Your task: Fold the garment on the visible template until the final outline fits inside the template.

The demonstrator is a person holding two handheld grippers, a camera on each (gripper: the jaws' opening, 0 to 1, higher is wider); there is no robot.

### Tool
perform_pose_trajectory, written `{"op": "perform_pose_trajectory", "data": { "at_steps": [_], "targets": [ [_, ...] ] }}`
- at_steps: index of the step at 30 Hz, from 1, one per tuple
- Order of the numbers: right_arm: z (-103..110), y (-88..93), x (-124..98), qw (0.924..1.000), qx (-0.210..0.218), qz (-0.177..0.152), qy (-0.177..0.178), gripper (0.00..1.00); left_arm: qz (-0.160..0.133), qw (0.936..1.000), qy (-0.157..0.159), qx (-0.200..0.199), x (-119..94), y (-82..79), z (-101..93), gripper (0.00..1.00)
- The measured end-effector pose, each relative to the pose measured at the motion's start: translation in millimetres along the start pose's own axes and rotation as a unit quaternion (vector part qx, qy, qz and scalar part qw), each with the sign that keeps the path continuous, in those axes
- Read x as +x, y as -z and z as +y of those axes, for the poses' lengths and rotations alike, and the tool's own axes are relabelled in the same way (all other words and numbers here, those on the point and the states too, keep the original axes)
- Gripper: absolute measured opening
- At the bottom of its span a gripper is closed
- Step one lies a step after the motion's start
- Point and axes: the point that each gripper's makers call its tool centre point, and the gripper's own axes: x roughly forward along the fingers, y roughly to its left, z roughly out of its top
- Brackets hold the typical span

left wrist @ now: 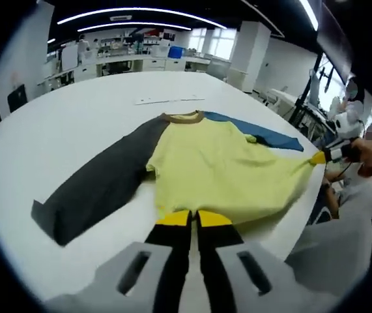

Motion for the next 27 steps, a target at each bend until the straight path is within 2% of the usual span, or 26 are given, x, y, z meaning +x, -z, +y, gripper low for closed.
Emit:
{"op": "perform_pose_trajectory", "data": {
  "at_steps": [9, 13, 23, 27],
  "targets": [
    [-4, 13.0, 4, 0.9998, 0.018, 0.007, 0.007, 0.00, 0.018, 0.9984, 0.010, 0.053, 45, -17.0, 1.0, 0.00],
    [-10, 14.8, 5, 0.9995, 0.027, 0.005, 0.017, 0.00, 0.027, 0.9970, 0.015, 0.071, 59, -19.0, -2.9, 0.00],
    [-14, 31.0, 13, 0.9987, 0.034, 0.019, 0.033, 0.00, 0.046, 0.9941, 0.010, 0.097, 92, -9.7, 6.3, 0.00],
    [-14, 34.3, 15, 0.9984, 0.039, 0.022, 0.035, 0.00, 0.057, 0.9900, 0.001, 0.129, 99, -2.7, 10.7, 0.00]
  ]
}}
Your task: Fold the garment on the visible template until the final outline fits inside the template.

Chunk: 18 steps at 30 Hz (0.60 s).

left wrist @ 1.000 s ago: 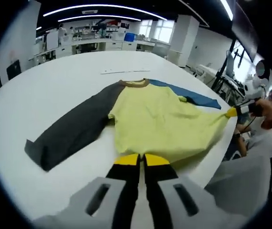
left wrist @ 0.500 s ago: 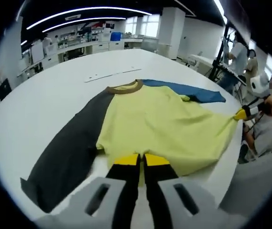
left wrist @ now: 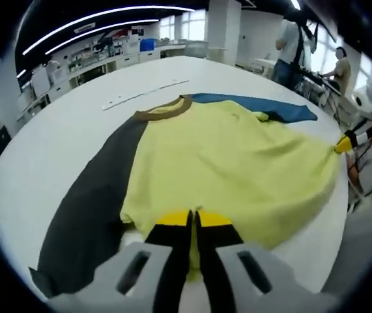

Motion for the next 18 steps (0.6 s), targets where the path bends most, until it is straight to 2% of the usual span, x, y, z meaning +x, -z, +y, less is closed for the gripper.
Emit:
{"op": "perform_pose_trajectory", "data": {
  "at_steps": [4, 10, 15, 18],
  "targets": [
    [0, 1.0, 1, 1.0000, 0.002, 0.001, 0.002, 0.00, -0.003, 0.9997, -0.002, 0.025, 2, -1.3, -1.5, 0.00],
    [-1, 2.4, 1, 1.0000, -0.002, 0.005, 0.002, 0.00, -0.008, 0.9995, -0.009, 0.031, -2, -2.8, 4.2, 0.05],
    [-1, 2.7, 1, 1.0000, -0.004, 0.006, 0.002, 0.00, -0.030, 0.9994, 0.005, 0.014, -15, -11.7, 3.9, 0.08],
    [0, 3.1, 2, 1.0000, -0.006, 0.008, 0.002, 0.00, -0.034, 0.9994, 0.008, 0.009, -21, -11.0, 3.0, 0.10]
  ]
}}
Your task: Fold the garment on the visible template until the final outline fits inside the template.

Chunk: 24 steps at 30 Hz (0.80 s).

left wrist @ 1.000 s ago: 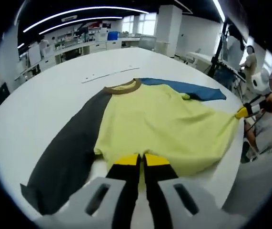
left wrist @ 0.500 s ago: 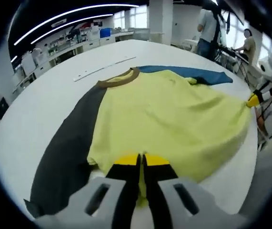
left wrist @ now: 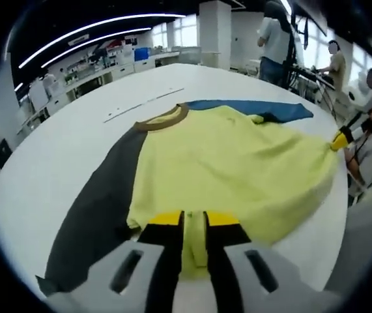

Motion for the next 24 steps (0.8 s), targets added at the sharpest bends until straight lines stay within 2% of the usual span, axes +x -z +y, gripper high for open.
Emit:
{"op": "perform_pose_trajectory", "data": {
  "at_steps": [10, 18, 24],
  "targets": [
    [0, 0.6, 1, 1.0000, 0.002, 0.000, -0.002, 0.00, 0.023, 0.9997, 0.010, 0.004, -7, 17.3, -2.7, 0.11],
    [1, 1.1, 1, 1.0000, 0.002, 0.001, -0.002, 0.00, 0.032, 0.9993, 0.011, -0.018, -9, 27.6, -7.3, 0.08],
    [3, 2.4, 1, 1.0000, 0.002, 0.002, -0.002, 0.00, 0.044, 0.9988, 0.009, -0.018, -6, 39.3, -7.8, 0.07]
  ]
}}
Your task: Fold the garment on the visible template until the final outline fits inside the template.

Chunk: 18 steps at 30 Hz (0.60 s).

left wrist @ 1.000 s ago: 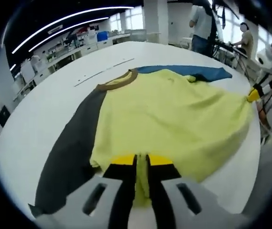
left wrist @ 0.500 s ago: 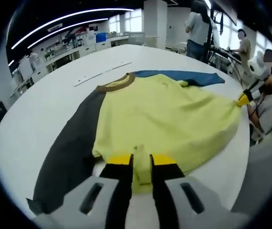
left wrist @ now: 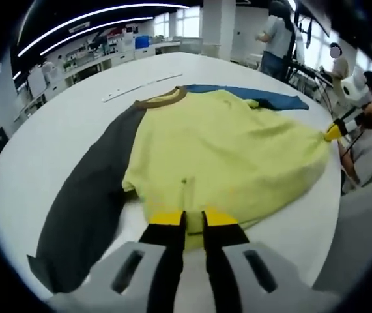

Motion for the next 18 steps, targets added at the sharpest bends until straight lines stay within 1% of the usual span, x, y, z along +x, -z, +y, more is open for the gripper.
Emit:
{"op": "perform_pose_trajectory", "data": {
  "at_steps": [8, 10, 11, 18],
  "targets": [
    [0.8, 1.3, 0.7, 1.0000, 0.002, 0.000, 0.000, 0.00, 0.009, 0.9999, 0.001, -0.005, 1.9, 6.4, -1.4, 0.06],
    [0.2, 2.4, 1.8, 1.0000, 0.002, 0.001, 0.000, 0.00, 0.012, 0.9998, 0.001, -0.015, 3.0, 9.2, -1.5, 0.04],
    [0.0, 2.7, 2.1, 1.0000, 0.003, 0.001, 0.000, 0.00, 0.010, 0.9997, 0.002, -0.021, 3.1, 8.4, -1.6, 0.01],
    [0.2, 2.0, -1.9, 1.0000, 0.000, -0.006, -0.002, 0.00, 0.011, 0.9998, -0.003, -0.017, -2.0, 5.2, -3.5, 0.00]
  ]
}}
